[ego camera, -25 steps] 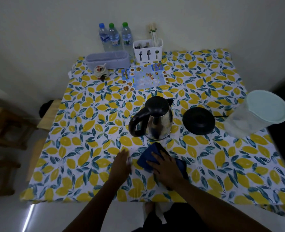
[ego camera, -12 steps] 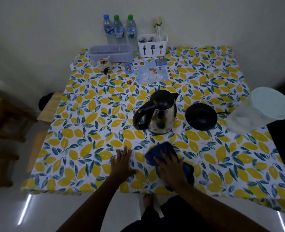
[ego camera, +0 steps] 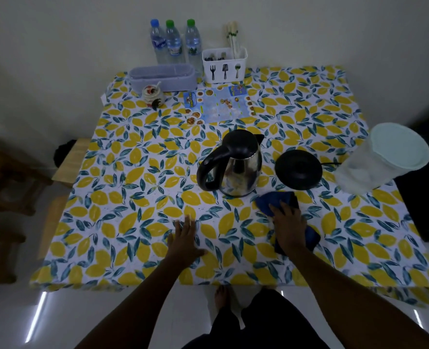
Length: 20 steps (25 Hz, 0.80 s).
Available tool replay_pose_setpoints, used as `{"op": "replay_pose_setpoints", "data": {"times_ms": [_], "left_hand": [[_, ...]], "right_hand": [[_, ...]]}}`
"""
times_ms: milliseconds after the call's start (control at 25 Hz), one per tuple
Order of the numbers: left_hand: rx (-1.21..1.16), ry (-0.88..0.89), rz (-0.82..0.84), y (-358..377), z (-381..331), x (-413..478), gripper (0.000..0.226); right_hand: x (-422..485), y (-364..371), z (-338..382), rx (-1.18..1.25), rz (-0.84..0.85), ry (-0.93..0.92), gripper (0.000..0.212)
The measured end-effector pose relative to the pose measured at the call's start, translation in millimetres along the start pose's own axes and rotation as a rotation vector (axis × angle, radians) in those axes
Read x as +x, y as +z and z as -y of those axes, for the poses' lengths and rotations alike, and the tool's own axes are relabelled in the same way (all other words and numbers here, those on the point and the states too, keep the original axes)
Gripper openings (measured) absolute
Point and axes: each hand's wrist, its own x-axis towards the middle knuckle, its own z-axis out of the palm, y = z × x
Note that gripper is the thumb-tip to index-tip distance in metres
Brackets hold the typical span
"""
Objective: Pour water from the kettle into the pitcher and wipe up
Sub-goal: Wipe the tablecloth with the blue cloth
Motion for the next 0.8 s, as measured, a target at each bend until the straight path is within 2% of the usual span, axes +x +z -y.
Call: {"op": "replay_pose_setpoints", "data": {"times_ms": [120,240,480,600,800], "left_hand": [[-0.016,0.059,-0.062,10.3,-15.6,-6.0,0.093],[0.014,0.139,-0.055,28.0,-51.0,-11.4,0.080],[0.049,0.332,-0.033,28.4,-137.7,-2.5,0.076],[0.128,0.366,-0.041,26.9,-177.3,8.3,0.075],[0.101,0.362,-0.024,41.8,-212.3,20.6,0.075]], "right_hand": [[-41.7,14.6,-1.5,-0.052,0.007,-0.070,0.052],[-69.7,18.6,-26.6,-0.068,0.036,-0.084,0.053],[-57.8,-14.1,-119.3,0.052,-0.065,0.231,0.052],[-47.2,-18.2,-148.1,0.102,-0.096,0.227,0.056],[-49.2,2.5,-164.1,0.119,-0.095,0.130,0.085]]}}
